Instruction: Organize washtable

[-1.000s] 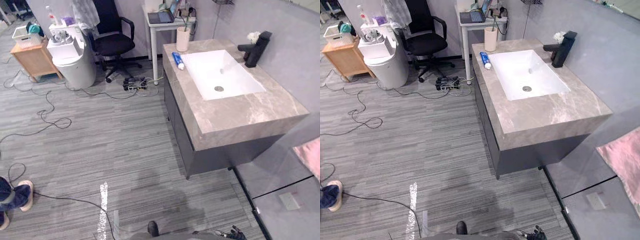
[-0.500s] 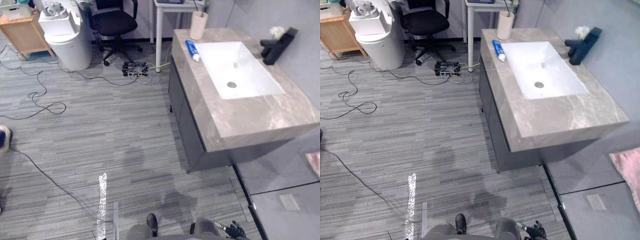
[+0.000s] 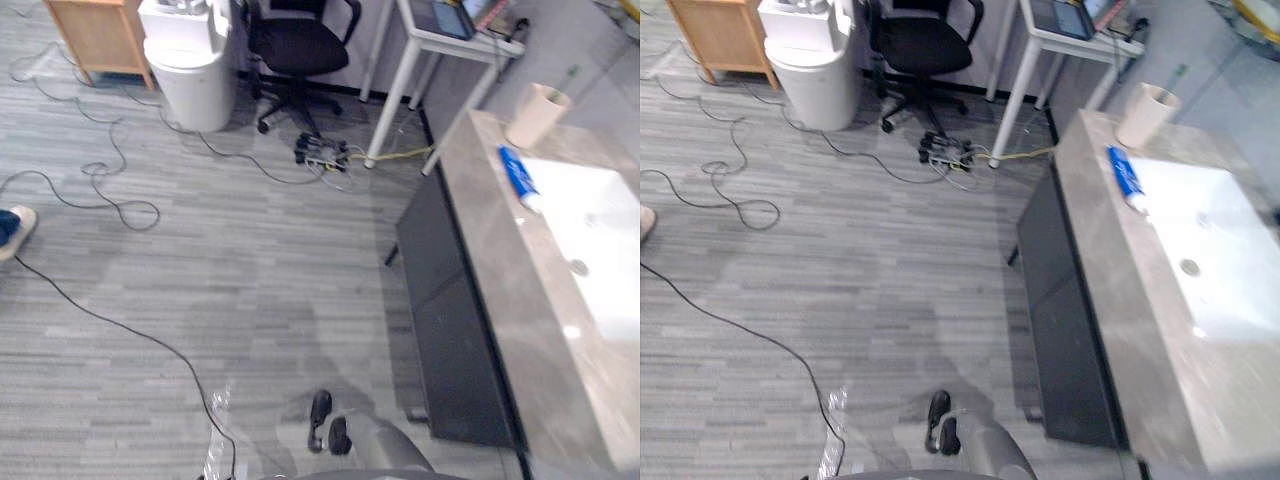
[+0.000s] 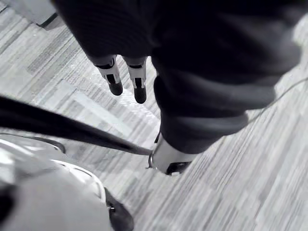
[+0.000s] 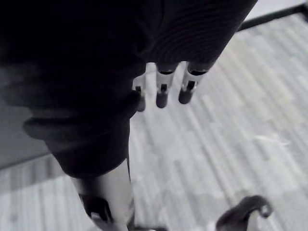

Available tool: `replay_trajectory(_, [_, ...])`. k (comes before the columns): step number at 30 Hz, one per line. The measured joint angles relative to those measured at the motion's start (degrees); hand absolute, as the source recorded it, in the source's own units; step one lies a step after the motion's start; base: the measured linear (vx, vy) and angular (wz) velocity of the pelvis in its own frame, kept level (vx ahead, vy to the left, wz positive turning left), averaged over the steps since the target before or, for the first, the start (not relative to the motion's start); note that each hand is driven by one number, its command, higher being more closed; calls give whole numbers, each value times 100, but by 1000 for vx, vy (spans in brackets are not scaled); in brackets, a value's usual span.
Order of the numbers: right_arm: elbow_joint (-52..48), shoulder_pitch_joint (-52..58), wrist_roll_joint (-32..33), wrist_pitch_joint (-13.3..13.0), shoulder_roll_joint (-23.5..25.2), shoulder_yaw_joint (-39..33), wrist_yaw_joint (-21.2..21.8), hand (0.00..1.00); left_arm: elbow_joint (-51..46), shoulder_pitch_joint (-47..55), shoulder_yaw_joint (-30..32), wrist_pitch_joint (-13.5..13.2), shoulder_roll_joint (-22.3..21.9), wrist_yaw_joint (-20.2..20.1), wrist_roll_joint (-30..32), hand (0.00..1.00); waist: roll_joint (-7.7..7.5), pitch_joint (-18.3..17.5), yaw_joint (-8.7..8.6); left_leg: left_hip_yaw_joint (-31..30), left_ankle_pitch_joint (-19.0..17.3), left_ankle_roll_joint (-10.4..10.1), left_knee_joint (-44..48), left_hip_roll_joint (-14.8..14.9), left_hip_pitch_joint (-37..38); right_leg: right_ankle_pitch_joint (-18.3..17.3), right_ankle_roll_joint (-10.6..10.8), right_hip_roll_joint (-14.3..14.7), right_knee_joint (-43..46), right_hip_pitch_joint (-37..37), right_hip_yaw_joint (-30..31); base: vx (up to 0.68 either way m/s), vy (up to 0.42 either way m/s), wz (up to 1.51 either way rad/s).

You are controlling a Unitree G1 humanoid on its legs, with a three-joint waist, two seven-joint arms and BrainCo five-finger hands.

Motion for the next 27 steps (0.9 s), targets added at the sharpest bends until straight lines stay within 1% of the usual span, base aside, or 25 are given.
replay_trajectory(1, [-123,-197,99,-37,-9,67,-37,0,-129,-67,-58,11,-15,-9,1,0,-3,9,-53,24,-9,2,1072,332,-405,-173,118,-9,-44,279,249,795,323,-39])
replay_trajectory(2, [-127,-358,193,-67,-12,125,-45,0,-236,-144,-99,8,-21,-2,-12,0,-49,26,-26,-44,-12,17,1742,623,-634,-190,124,-50,-344,769,555,909,376,-32])
replay_trajectory(3, [-118,-411,213,-106,-18,163,-47,0,-279,-174,-120,0,7,-2,-18,0,-107,26,-5,-55,-24,49,1907,722,-741,-188,130,-136,-542,1046,694,494,201,-36])
replay_trajectory(4, [-75,-486,227,-181,56,277,-53,0,-326,-203,-222,-43,108,-2,-79,0,-309,-34,58,-40,-99,184,1955,875,-1039,-160,173,-413,-920,1511,945,458,239,-40])
replay_trajectory(5, [94,-658,271,-218,105,386,-55,0,-354,-244,-263,-136,199,-3,-220,0,-516,-56,119,-94,-136,173,1785,933,-1493,-148,191,-726,-1171,1808,1185,553,357,-51])
replay_trajectory(6, [199,-804,273,-218,108,392,-50,0,-383,-248,-263,-165,223,4,-300,0,-571,-31,144,-199,-137,170,1631,970,-1733,-145,195,-864,-1219,1894,1298,617,503,-76])
replay_trajectory(7, [371,-1046,275,-214,83,387,-59,0,-380,-267,-264,-192,259,24,-427,0,-620,30,249,-499,-109,111,1083,1010,-2194,-142,202,-1112,-1212,1949,1558,463,487,-81])
replay_trajectory(8, [438,-1129,275,-216,81,385,-61,0,-356,-267,-264,-190,263,30,-466,0,-606,53,287,-664,-55,18,655,1025,-2369,-138,379,-1230,-1179,1950,1684,416,570,-119])
replay_trajectory(9, [511,-1289,272,-229,55,385,-62,0,-305,-234,-281,-188,244,69,-533,0,-502,105,316,-1019,264,-360,-615,1027,-2447,-223,956,-1483,-1093,1938,1988,381,671,-142])
replay_trajectory(10, [557,-1334,269,-281,35,455,-57,0,-135,-134,-298,-180,193,169,-582,0,-400,159,284,-899,1762,-324,-1819,1093,-2145,-433,1615,-1634,-1132,2003,2311,373,676,-138])
replay_trajectory(11, [568,-1289,269,-280,87,643,-55,0,-56,-136,-291,-151,277,230,-597,0,-506,139,229,-455,1728,-311,-1879,1018,-1974,-468,1770,-1778,-1106,1966,2326,425,642,-205])
replay_trajectory(12, [564,-1158,239,-304,68,924,-57,0,-102,-69,-283,-204,344,298,-689,0,-424,158,271,117,1742,-311,-1901,1298,-1545,-395,1726,-1355,-677,1706,1997,331,396,-162])
replay_trajectory(13, [580,-1149,232,-289,65,932,-77,0,-129,-70,-279,-213,353,297,-690,0,-420,171,269,157,1743,-313,-1669,1390,-1578,-346,1660,-1271,-628,1687,1940,338,313,-231])
replay_trajectory(14, [582,-1138,191,-266,156,1044,-172,0,-220,-64,-26,-262,412,289,-690,0,-683,175,336,187,1892,-203,-379,1633,-2032,376,1442,-1292,-739,1603,1794,129,97,-171])
replay_trajectory(15, [608,-1125,187,-265,141,1059,-188,0,-217,-91,151,-311,410,295,-697,0,-766,123,381,227,1542,-271,-476,1625,-2106,380,1492,-1372,-850,1585,1788,113,120,-287])
replay_trajectory(16, [716,-1208,145,-298,-42,998,-230,0,-180,-70,463,-346,243,354,-767,0,-496,27,452,396,2113,-165,-2347,1784,-1563,571,1679,-1177,-1253,1567,1876,24,138,-297])
replay_trajectory(17, [843,-1406,146,-316,125,973,-263,0,-124,-125,561,-317,402,376,-791,0,-830,152,534,1094,2060,-22,-2199,1733,-1239,574,1732,-1353,-1411,1570,2014,-5,200,-306])
replay_trajectory(18, [860,-1402,147,-312,204,947,-264,0,-100,-114,651,-329,472,357,-789,0,-865,154,529,1407,1926,-65,-2269,1653,-987,817,1836,-1440,-1613,1576,1882,-83,197,-223])
replay_trajectory(19, [830,-1285,151,-305,224,767,-295,0,-85,-168,630,-311,521,227,-773,0,-773,165,469,1659,1749,-89,-2307,1573,-761,1065,1881,-1492,-1804,1650,1705,-86,195,-150])
replay_trajectory(21, [717,-1038,318,-286,214,421,-295,0,-34,-207,544,-307,519,123,-696,0,-515,159,338,1927,1673,-135,-2544,1459,-399,1362,1765,-1491,-1747,1615,1483,-69,153,-81])
replay_trajectory(22, [588,-1005,470,-294,179,281,-297,0,-29,-221,383,-259,512,113,-614,0,-432,144,238,2128,1663,-155,-2771,1337,-173,1526,1612,-1521,-1639,1555,1308,-110,186,-66])
replay_trajectory(23, [516,-936,660,-339,166,228,-284,0,6,-243,216,-234,508,79,-543,0,-277,197,198,2281,1641,-191,-2969,1177,2,1592,1535,-1585,-1455,1441,1131,-127,203,-65])
replay_trajectory(24, [498,-916,734,-380,162,186,-280,0,16,-258,107,-229,500,51,-527,0,-300,195,176,2330,1629,-211,-3071,1070,99,1600,1524,-1619,-1354,1391,1073,-177,230,-68])
replay_trajectory(26, [397,-850,880,-422,197,89,-280,0,23,-249,-166,-189,450,2,-427,0,-276,204,109,2131,1493,-342,-3459,634,299,1644,1463,-1696,-1263,1244,1108,-127,156,-78])
replay_trajectory(27, [386,-848,891,-422,211,85,-275,0,27,-253,-250,-184,420,8,-380,0,-297,204,91,2080,1479,-328,-3534,549,328,1683,1413,-1679,-1324,1245,1143,-90,90,-98])
